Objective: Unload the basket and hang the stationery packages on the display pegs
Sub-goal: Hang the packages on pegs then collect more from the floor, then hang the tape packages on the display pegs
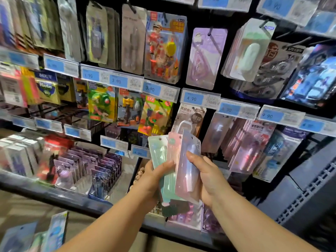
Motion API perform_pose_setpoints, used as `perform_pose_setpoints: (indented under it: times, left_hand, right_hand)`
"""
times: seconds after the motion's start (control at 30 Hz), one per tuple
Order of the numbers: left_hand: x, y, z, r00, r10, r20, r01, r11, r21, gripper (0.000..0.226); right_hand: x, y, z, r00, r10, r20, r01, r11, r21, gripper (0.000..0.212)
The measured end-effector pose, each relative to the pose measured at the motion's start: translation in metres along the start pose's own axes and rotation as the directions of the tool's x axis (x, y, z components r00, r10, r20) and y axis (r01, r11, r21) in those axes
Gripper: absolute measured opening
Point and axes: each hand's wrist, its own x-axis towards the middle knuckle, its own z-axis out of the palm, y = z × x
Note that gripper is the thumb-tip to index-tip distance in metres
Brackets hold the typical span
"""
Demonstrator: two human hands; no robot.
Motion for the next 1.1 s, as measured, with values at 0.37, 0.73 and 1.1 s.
perform_pose_setpoints:
  times: [0.37,0.73,1.1]
  left_hand:
    - [-0.007,-0.011,0.005,1.0,-0.011,-0.013,0.01,0.998,-0.055,0.084]
    - [-0.017,-0.01,0.02,0.998,0.05,-0.035,-0.054,0.993,-0.102,0.076]
    - [-0.003,-0.009,0.009,0.988,0.083,-0.127,-0.098,0.988,-0.117,0.086]
  right_hand:
    - [-0.004,0.002,-0.003,1.0,0.001,-0.014,-0.002,1.0,-0.021,0.051]
    - [-0.005,-0.006,-0.011,0.999,-0.04,0.006,0.04,0.997,-0.072,0.053]
    - [0.001,-0.035,-0.041,0.97,-0.217,-0.105,0.19,0.956,-0.223,0.034]
